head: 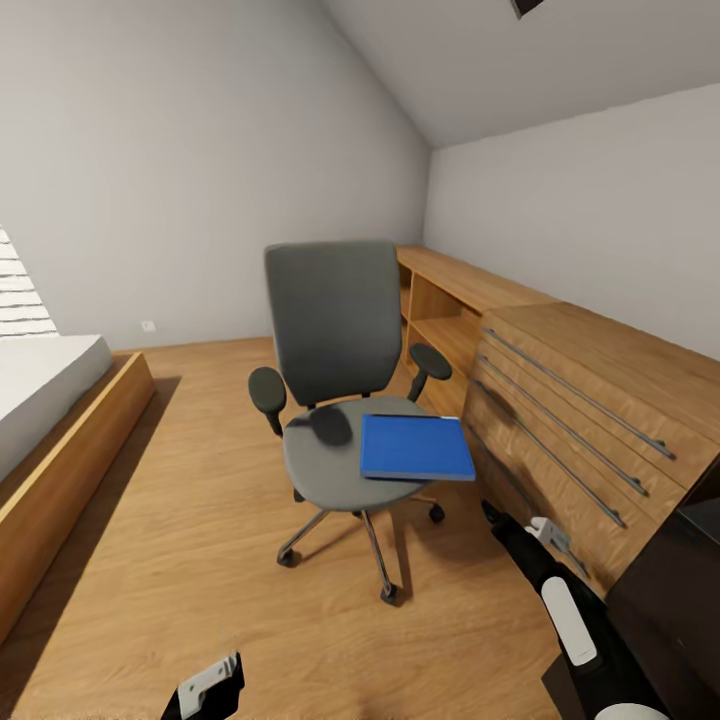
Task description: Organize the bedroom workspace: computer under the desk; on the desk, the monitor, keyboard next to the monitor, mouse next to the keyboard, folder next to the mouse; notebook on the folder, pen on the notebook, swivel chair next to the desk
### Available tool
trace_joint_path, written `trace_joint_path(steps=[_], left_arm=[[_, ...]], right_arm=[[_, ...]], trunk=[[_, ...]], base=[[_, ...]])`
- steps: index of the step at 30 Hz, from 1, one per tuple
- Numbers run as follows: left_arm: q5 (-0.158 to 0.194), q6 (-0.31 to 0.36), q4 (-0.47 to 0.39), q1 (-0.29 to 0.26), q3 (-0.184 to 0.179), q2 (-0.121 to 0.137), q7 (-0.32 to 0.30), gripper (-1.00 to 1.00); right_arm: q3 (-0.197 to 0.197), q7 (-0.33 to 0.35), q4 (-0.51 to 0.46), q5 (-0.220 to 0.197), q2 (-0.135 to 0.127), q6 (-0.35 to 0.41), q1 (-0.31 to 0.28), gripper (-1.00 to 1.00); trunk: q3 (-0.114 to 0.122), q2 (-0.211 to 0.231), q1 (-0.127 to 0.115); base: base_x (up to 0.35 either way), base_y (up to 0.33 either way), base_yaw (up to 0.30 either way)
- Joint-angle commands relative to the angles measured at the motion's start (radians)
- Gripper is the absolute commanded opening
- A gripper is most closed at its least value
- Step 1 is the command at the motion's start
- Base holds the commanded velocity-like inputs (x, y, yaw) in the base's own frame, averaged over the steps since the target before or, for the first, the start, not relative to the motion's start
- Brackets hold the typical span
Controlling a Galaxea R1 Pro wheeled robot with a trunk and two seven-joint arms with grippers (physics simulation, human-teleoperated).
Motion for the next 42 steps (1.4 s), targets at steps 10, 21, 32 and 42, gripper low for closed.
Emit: trace_joint_path(steps=[10, 21, 32, 42], left_arm=[[-0.003, -0.098, 0.0, 0.034, -0.009, 0.0, 0.008, 1.0], [-0.003, -0.101, 0.0, 0.035, -0.01, 0.0, 0.01, 1.0], [-0.003, -0.101, 0.0, 0.035, -0.01, 0.001, 0.007, 1.0], [-0.009, -0.1, -0.002, 0.035, -0.014, 0.014, 0.008, 1.0]], right_arm=[[-0.004, 0.006, 0.068, -0.054, -0.002, 0.006, -0.001, 1.0], [-0.033, 0.034, 0.076, -0.279, -0.072, 0.104, -0.045, 1.0], [-0.031, 0.166, 0.092, -0.361, -0.099, 0.139, -0.119, 1.0], [-0.016, 0.23, 0.131, -0.299, -0.099, 0.139, -0.121, 1.0]], trunk=[[-0.032, -0.071, 0.038], [-0.067, -0.148, 0.08], [-0.089, -0.197, 0.107], [-0.089, -0.197, 0.107]], base=[[0.0, 0.0, 0.0], [0.0, 0.0, 0.0], [0.0, 0.0, 0.0], [0.0, 0.0, 0.0]])
